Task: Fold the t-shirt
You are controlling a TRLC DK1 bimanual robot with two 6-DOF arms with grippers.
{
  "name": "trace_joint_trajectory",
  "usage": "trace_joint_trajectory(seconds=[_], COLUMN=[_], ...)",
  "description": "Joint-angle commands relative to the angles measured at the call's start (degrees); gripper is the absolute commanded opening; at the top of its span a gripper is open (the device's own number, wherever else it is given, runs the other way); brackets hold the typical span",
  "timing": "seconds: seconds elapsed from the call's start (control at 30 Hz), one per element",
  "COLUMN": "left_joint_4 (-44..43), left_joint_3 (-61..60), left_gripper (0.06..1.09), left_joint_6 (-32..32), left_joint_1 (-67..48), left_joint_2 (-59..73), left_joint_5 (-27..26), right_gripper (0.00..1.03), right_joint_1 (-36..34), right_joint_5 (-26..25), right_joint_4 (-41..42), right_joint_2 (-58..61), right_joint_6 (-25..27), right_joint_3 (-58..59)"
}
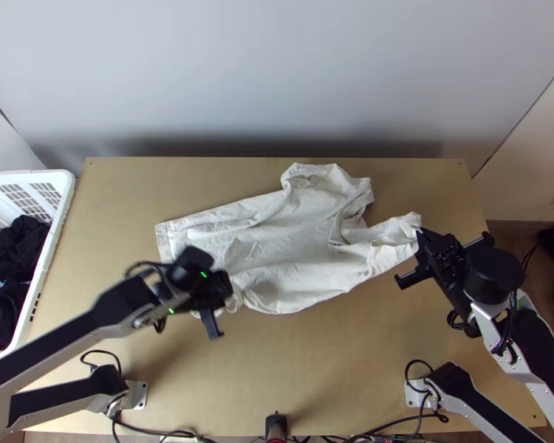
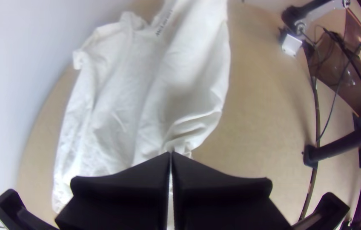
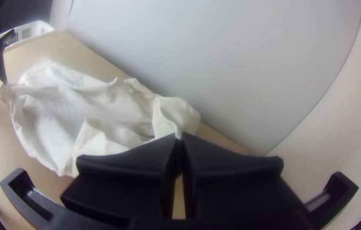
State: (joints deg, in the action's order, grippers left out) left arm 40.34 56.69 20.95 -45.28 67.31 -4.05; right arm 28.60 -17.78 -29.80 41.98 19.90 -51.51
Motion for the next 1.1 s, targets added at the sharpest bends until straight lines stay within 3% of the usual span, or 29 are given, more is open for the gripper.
trace_joint_trajectory(seconds=[0.0,0.43,0.7,1.07], left_joint_4=[2.99,0.71,-0.79,-4.30], left_joint_3=[9.41,27.07,37.88,50.45], left_gripper=[0.09,0.09,0.09,0.09], left_joint_6=[1.20,2.34,1.37,-0.03], left_joint_1=[10.47,27.96,30.16,30.07], left_joint_2=[-4.03,-7.28,-7.19,-6.84], left_joint_5=[-0.08,-0.25,-0.25,-0.16], right_gripper=[0.02,0.02,0.02,0.02], right_joint_1=[-0.74,-7.95,-9.79,-9.26], right_joint_5=[-0.06,0.03,0.03,0.47], right_joint_4=[0.01,0.18,-0.78,-2.98], right_joint_2=[0.83,6.72,9.88,11.99], right_joint_6=[-0.04,-0.56,-3.55,-3.55], right_joint_3=[-2.72,-16.87,-27.33,-45.88])
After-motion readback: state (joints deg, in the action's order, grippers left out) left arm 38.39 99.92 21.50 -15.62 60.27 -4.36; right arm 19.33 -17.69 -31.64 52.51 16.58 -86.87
